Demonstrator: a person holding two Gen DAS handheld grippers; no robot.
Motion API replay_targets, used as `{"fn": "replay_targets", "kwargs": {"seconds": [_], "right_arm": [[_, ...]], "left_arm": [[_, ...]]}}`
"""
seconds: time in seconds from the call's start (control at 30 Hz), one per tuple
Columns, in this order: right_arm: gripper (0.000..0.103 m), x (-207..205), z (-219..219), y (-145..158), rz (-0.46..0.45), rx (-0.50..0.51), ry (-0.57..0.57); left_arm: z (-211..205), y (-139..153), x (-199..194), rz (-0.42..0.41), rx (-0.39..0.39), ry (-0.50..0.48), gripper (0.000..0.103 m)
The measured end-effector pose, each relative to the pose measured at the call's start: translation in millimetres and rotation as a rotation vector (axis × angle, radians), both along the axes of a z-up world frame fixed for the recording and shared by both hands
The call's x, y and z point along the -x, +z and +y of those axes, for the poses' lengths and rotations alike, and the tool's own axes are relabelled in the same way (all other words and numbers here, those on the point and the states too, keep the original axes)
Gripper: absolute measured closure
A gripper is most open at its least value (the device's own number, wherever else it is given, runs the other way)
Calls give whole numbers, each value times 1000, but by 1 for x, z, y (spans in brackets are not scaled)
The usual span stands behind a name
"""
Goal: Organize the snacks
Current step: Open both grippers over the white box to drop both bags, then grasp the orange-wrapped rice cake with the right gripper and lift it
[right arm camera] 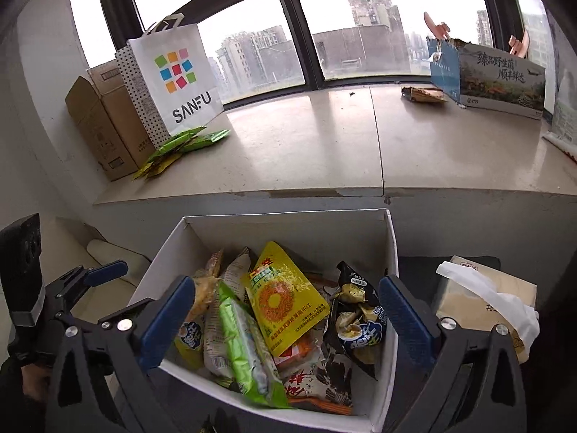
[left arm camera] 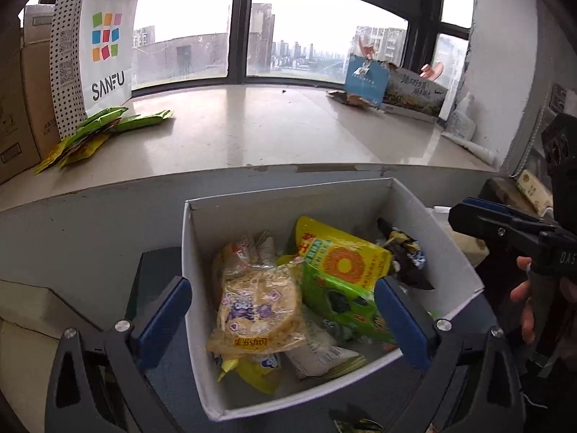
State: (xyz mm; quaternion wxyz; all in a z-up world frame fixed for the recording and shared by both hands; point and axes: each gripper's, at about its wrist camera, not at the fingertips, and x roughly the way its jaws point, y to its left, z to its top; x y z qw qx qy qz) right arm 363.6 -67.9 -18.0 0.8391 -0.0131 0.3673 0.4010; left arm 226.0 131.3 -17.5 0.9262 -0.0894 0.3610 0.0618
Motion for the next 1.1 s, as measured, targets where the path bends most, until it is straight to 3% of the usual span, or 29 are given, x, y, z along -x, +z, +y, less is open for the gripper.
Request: {"fn": "replay_targets", "kwargs": {"seconds": [0.2, 0.4, 0.57, 0.77, 1.1], "right_arm": [[0, 56, -49, 19, -106, -53, 51], [0, 121, -104, 8, -142, -50, 97], [0, 167, -156, -11, -131, -61, 82], [0, 212, -201, -42, -101, -10, 21], [0, 234, -196, -71, -69, 47, 33]], "left_arm": [[-40, 28, 57, -119, -33, -74, 0], [-77, 35, 115, -179, -19, -146, 0], [-114, 35, 151, -166, -44, -206, 0], [-137, 23, 188, -174, 26, -255, 0], [-128, 0, 205, -121, 78, -196, 0]]}}
